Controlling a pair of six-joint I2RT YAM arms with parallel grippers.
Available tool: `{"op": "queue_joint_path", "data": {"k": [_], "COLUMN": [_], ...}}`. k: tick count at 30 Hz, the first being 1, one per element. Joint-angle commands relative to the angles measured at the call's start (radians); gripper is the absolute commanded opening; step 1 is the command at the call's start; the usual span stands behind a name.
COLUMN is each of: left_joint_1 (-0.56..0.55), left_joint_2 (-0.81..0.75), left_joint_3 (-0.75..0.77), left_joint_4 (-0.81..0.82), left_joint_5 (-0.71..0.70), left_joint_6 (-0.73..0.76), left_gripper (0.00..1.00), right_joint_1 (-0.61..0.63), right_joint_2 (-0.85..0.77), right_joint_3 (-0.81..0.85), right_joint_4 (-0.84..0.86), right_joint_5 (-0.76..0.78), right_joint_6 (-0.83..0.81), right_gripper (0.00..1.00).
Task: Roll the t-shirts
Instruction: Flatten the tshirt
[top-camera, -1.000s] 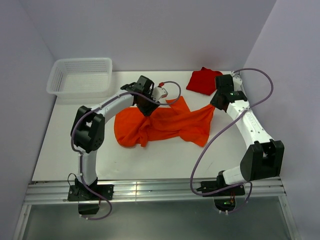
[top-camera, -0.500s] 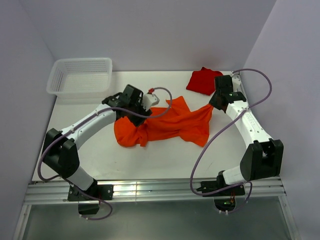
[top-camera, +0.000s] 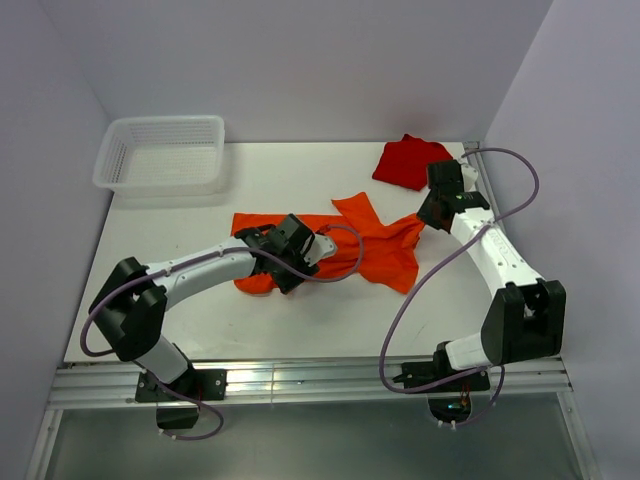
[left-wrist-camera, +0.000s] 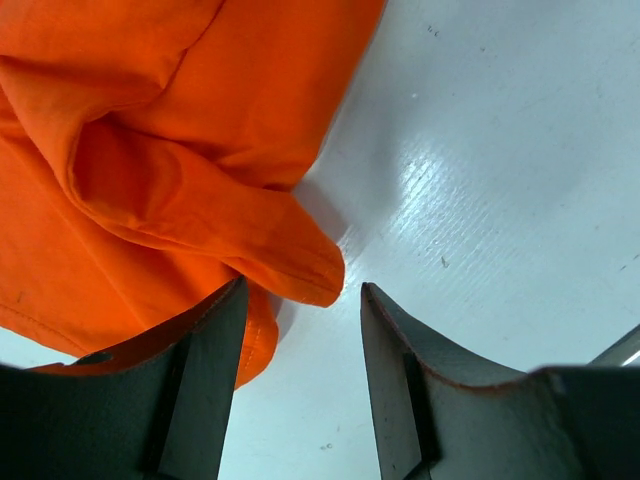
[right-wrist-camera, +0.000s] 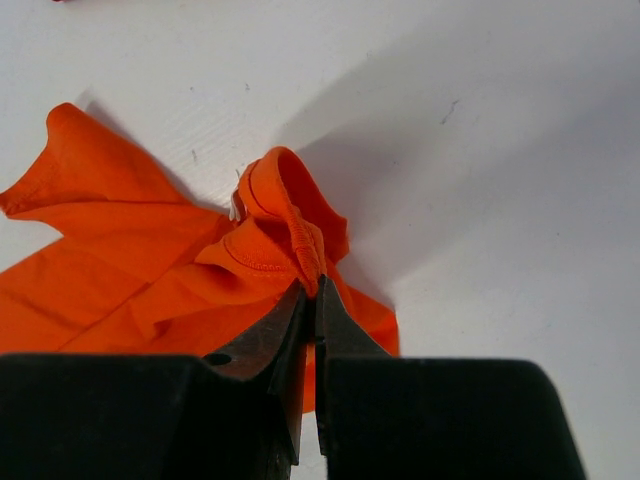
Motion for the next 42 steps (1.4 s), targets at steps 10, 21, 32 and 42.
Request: {"op": "queue_joint_path", "data": {"k": [10,21,32,42], "left_joint_1": [-0.041,-0.073,-0.077,-0.077], "left_joint_2": [0.014,0.038,0.09,0.081], "left_joint_3": [-0.068,-0.09,-0.101,-0.101], "left_joint_4": [0.113,0.125,0.174,0.179], "left_joint_5": [-0.162,-0.151,-0.182,-0.211], "left_joint_6": [-0.086,-0.095,-0.089,-0.075], "left_gripper": [0.55,0.53,0.48,0.06], "right_joint_1": [-0.004,-0.004,-0.004,-0.004], "right_joint_2": [-0.05,-0.05,-0.045,-0.041], "right_joint_3": [-0.027,-0.038,-0.047,-0.048], "right_joint_4": [0.035,0.04,0.049,0.058], "right_joint_5": [-0.012,-0.007,-0.007,-0.009], "right_joint_6": [-0.018,-0.022,-0.024,-0.027], "right_gripper": [0.0,0.0,0.0,0.0]}}
